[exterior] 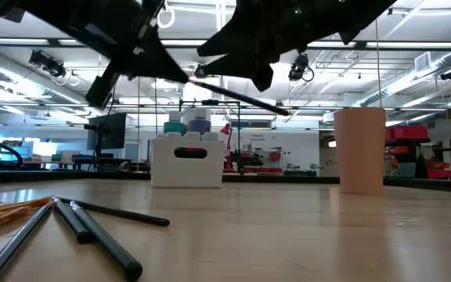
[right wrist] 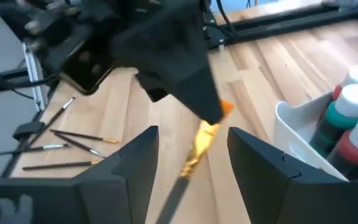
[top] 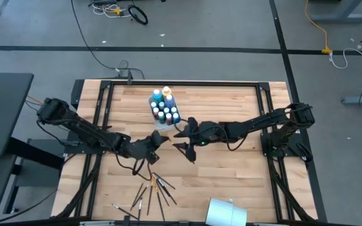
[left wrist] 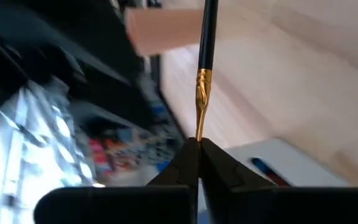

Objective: Pick & Place Paint Supplies
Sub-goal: Put the gold paint brush into the orange cup

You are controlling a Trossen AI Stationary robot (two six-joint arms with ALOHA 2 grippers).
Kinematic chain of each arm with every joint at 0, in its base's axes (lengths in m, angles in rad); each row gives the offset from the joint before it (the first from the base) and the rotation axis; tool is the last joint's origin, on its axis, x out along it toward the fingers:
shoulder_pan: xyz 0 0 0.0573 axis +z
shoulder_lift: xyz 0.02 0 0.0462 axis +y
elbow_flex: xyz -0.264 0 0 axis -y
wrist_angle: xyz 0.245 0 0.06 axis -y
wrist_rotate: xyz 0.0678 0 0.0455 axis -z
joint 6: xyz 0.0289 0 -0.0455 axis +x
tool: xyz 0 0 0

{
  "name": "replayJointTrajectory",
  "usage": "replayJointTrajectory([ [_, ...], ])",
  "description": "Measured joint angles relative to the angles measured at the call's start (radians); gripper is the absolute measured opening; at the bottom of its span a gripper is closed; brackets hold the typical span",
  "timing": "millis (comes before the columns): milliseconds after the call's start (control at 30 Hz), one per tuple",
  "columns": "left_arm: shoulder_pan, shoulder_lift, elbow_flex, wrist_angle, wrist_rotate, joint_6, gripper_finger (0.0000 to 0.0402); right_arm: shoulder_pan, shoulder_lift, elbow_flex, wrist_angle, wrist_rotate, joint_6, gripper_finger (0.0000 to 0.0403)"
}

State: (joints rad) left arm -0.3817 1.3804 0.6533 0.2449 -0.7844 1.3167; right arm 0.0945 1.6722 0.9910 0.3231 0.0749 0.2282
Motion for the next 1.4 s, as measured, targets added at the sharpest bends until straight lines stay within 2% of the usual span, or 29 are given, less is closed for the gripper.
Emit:
replayJointTrajectory([
  [167, 0.000, 0.000, 0.000, 0.046, 0.051, 0.251, 0.0005, -0.038, 0.000, 0.000, 0.002, -0.019, 0.064, 0.0194],
  [267, 0.000, 0.000, 0.000, 0.059, 0.049, 0.344, 0.0008, -0.068, 0.000, 0.000, 0.001, -0.098, 0.117, 0.0194],
  [433, 0.000, 0.000, 0.000, 0.135, 0.041, 0.403, 0.0005, -0.099, 0.000, 0.000, -0.001, -0.255, 0.175, 0.0194],
  [767, 0.002, 0.000, 0.000, 0.225, 0.041, 0.529, 0.0005, -0.106, 0.000, 0.000, -0.006, -0.298, 0.180, 0.0188],
  [900, 0.010, 0.000, 0.000, 0.224, 0.042, 0.525, 0.0008, -0.105, 0.000, 0.000, -0.006, -0.298, 0.148, 0.0156],
  [1067, 0.024, 0.000, 0.000, 0.223, 0.044, 0.518, 0.0006, -0.105, 0.000, 0.000, -0.002, -0.304, 0.096, 0.0092],
  [1233, 0.029, 0.000, 0.000, 0.226, 0.056, 0.472, 0.0021, -0.106, 0.000, 0.000, -0.006, -0.307, 0.092, 0.0026],
  [1300, 0.029, -0.001, 0.000, 0.225, 0.074, 0.445, 0.0026, -0.105, 0.000, -0.001, -0.009, -0.307, 0.081, 0.0013],
  [1400, 0.029, -0.001, 0.000, 0.225, 0.092, 0.403, 0.0032, -0.105, 0.000, -0.001, -0.009, -0.308, 0.077, 0.0018],
])
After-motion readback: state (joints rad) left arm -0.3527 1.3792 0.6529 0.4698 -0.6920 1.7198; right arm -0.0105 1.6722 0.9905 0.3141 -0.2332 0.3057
